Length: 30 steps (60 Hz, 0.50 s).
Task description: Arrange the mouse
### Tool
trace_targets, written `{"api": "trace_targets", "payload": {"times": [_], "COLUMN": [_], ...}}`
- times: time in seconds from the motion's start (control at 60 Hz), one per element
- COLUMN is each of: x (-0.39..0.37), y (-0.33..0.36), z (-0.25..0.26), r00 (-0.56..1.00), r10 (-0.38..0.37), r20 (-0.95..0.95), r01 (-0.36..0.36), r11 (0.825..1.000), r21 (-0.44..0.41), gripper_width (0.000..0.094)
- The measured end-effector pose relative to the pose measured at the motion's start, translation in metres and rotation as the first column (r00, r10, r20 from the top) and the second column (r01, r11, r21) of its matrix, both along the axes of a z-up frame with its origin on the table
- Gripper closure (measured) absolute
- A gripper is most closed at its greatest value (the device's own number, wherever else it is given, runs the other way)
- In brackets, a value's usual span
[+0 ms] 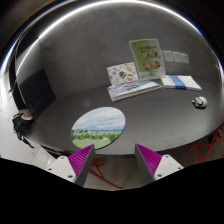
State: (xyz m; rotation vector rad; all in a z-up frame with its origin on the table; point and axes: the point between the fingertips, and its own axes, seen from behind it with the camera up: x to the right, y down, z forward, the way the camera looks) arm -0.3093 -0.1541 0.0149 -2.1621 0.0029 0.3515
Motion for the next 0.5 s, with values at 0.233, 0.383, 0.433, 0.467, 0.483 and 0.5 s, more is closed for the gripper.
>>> {"api": "trace_targets", "payload": {"times": [0.233,0.383,0.433,0.467,0.483,0.5], "x": [0.119,0.238,0.279,0.305,0.318,0.330], "y": [0.015,0.031,0.040,0.046,0.049,0.053], "z": [0.001,0.003,0.004,0.003,0.003,0.002], "r00": [0.971,0.931,0.920,0.915,0.912,0.910], "r10": [-0.192,-0.293,-0.319,-0.330,-0.334,-0.337], "r20": [0.141,0.215,0.226,0.233,0.237,0.242], "r01": [0.189,0.285,0.308,0.318,0.322,0.326], "r11": [0.981,0.956,0.948,0.944,0.943,0.941], "r21": [0.034,0.072,0.083,0.087,0.088,0.088], "gripper_width": [0.0099,0.0111,0.0110,0.0111,0.0110,0.0112]}}
